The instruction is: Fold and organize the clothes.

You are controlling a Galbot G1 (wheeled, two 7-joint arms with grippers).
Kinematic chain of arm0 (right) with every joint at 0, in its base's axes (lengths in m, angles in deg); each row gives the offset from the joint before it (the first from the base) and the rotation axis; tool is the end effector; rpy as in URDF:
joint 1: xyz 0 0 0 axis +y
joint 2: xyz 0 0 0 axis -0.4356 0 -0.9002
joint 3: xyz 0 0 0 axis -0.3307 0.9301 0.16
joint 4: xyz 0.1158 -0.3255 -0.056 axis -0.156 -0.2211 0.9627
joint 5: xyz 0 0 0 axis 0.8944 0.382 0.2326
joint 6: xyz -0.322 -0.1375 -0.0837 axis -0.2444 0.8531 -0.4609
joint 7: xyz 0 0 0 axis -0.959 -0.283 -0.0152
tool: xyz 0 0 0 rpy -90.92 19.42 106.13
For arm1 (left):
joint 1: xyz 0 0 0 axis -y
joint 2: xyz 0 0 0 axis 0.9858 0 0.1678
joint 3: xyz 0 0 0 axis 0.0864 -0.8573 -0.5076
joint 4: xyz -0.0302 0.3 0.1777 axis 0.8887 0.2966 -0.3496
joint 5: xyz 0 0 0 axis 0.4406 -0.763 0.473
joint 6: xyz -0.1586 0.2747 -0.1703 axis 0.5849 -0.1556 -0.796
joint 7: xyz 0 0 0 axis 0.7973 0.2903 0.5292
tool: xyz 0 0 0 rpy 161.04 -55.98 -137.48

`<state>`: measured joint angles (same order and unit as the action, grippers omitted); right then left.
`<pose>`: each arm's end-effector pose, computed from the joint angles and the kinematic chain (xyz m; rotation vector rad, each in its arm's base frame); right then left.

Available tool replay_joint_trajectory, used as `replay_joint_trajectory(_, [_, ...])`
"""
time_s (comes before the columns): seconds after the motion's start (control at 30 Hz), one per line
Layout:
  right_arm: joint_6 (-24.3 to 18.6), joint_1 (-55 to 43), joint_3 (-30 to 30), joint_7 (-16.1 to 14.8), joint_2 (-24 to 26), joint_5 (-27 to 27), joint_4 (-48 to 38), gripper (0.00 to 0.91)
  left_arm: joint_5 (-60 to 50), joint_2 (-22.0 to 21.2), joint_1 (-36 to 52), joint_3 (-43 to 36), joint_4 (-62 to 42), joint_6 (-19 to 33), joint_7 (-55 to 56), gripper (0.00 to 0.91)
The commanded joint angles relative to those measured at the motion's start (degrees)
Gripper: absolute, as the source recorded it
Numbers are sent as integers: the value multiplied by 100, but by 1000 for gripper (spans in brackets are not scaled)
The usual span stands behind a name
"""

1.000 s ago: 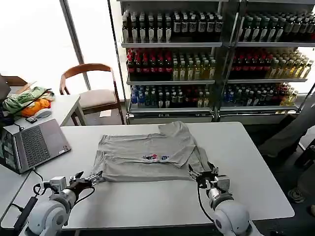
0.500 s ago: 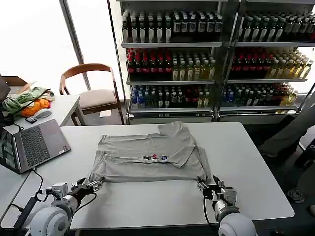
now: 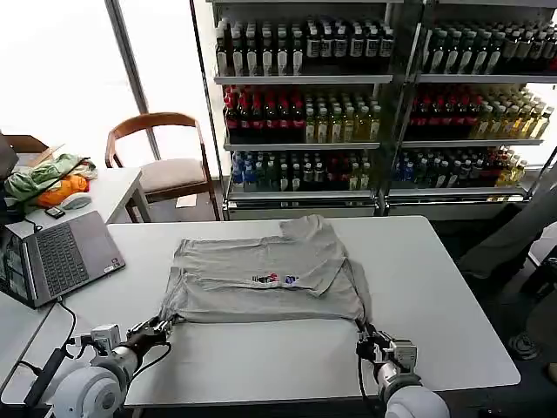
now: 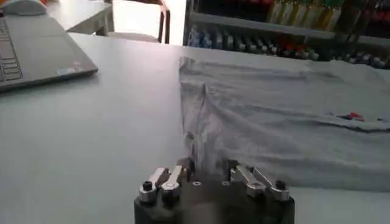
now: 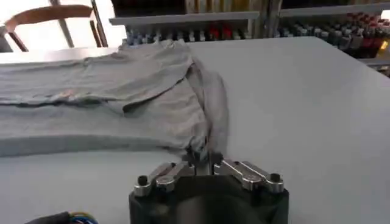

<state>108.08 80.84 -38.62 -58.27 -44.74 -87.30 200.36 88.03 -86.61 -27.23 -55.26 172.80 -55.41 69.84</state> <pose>0.2407 -0.0038 -0.2900 0.0835 -2.5614 -0.0654 0.2658 0.1270 -0.2837 -0.0647 -2.5018 0.1511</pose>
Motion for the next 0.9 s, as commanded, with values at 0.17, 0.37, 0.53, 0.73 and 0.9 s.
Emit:
replay_joint_trajectory(0.17, [4, 52, 3, -2, 54, -148, 68, 0, 6, 7, -4, -4, -19, 52, -73, 0])
replay_joint_trajectory(0.37, [-30, 131, -47, -100, 144, -137, 169, 0, 1, -2, -54, 12, 12, 152, -39, 0])
replay_joint_trajectory(0.53, [-38, 227, -42, -173, 207, -122, 311, 0, 11, 31, -180, 76, 146, 143, -33, 0])
replay_joint_trajectory(0.73, [-31, 510, -61, -208, 269, -63, 575, 0, 29, 97, -510, 223, 412, 73, -9, 0])
replay_joint_trajectory(0.9, [-43, 870, -111, -281, 343, 28, 828, 0, 33, 104, -890, 447, 655, 19, -20, 0])
